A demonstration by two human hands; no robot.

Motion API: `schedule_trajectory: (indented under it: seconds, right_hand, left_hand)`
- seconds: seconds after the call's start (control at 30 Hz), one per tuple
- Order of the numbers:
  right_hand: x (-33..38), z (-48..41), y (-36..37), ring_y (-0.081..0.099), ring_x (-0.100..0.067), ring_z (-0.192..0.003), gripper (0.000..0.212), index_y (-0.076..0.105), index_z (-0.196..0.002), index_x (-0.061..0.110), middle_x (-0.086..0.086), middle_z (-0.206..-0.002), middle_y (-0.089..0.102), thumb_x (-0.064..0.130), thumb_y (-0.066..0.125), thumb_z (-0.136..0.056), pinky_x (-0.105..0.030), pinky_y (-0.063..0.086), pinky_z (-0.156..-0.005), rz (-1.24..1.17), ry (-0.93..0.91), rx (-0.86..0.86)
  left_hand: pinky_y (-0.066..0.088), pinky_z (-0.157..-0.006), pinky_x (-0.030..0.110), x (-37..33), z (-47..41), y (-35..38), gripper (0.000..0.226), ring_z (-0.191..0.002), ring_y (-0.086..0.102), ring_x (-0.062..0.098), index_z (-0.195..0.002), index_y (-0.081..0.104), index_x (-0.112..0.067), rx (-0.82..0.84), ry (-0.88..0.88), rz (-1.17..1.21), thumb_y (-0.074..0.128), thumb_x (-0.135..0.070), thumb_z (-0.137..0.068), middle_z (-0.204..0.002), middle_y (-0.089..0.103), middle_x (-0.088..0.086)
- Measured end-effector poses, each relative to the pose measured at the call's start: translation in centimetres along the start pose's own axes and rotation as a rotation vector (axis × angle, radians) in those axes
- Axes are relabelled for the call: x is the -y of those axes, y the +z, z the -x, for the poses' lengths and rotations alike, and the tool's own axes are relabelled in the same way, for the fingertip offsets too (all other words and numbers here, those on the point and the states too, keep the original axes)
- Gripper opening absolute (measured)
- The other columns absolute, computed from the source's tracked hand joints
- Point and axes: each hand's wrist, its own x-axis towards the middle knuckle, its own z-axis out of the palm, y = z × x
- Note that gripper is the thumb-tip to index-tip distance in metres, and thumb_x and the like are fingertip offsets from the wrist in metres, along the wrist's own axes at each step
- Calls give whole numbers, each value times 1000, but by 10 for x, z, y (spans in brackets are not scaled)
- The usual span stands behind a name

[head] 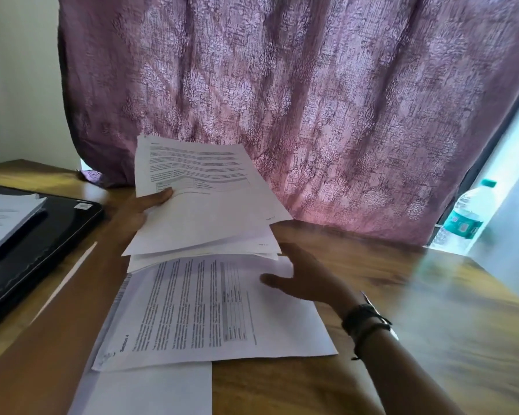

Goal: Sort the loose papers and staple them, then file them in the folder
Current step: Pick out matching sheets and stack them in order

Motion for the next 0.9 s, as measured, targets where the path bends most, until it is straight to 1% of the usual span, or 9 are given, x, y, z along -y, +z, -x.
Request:
schedule_trajectory:
  seconds: [0.1, 0.27, 0.4, 0.53, 0.63, 0.7, 0.73, 0.83, 0.9]
  right_hand:
    - [12, -14, 15, 47, -12, -126, 66, 41, -142, 31, 7, -143, 48, 46, 69, -84, -26, 41, -101, -43, -37, 129]
    - [-5, -21, 21, 52, -23, -122, 98, 42, -139, 38, 5, -139, 53, 94, 45, -58, -44, 47, -97, 260, -64, -45]
    - [-14, -17, 12, 61, -19, -88, 123, 59, -110, 21, 0, -99, 65, 107, 34, -26, -32, 50, -73, 334, 271, 48]
    - [-11, -7, -2, 34, -9, -54, 63, 41, -61, 16, 3, -60, 37, 73, 69, -66, -24, 24, -51, 234, 340, 83]
    - [-21, -4, -14, 42, -6, -59, 34, 46, -63, 17, 4, -66, 48, 23, 73, -82, -21, 32, -56, -15, 314, -17]
    - [-25, 0, -22, 56, -11, -68, 14, 57, -80, 10, -1, -80, 62, 9, 71, -83, -22, 43, -61, -322, 340, -90]
    - [-27, 2, -24, 62, -13, -73, 12, 59, -90, 6, -5, -89, 66, 5, 70, -84, -22, 47, -62, -444, 349, -154]
    - [-28, 5, -23, 71, -25, -78, 31, 56, -109, 0, -15, -103, 70, -1, 71, -82, -30, 56, -59, -897, 303, -310]
    - [-23, 6, -23, 73, -27, -76, 59, 53, -116, -1, -13, -99, 73, 8, 82, -66, -31, 58, -56, -1183, 244, -334]
  left_hand:
    - [55, -63, 22, 1, 1, -2, 29, -80, 69, 11, -115, 59, -20, 9, -1, -1, 59, -15, -86, -95, 71, -5]
    - [49, -95, 42, -2, 2, -1, 50, -106, 62, 25, -124, 59, -17, 15, -30, 4, 74, -24, -77, -120, 65, 6]
    - [42, -105, 50, -5, 3, -1, 67, -118, 58, 31, -125, 60, -17, 16, 1, -72, 79, -39, -65, -128, 62, 7]
    - [49, -98, 40, -5, 0, -1, 66, -112, 60, 27, -127, 59, -19, -1, -61, -99, 80, -38, -68, -132, 59, 8]
    - [48, -62, 5, 0, -12, -9, 67, -87, 59, 1, -134, 50, -1, -153, -83, -150, 75, -32, -80, -131, 53, 2]
    - [48, -60, 6, 3, -11, -10, 105, -94, 61, 6, -133, 50, 0, -148, -95, -200, 84, -59, -53, -128, 56, 5]
    - [52, -66, 11, 3, -10, -8, 113, -99, 62, 12, -132, 51, -2, -138, -92, -184, 85, -65, -44, -128, 58, 8]
    - [53, -85, 38, -1, 1, 8, 50, -95, 62, 25, -128, 50, -7, -12, -137, -67, 68, -22, -84, -122, 60, 17]
    - [56, -77, 37, 0, 3, 13, 60, -90, 66, 28, -126, 53, -7, 77, -132, -59, 78, -23, -74, -112, 67, 14]
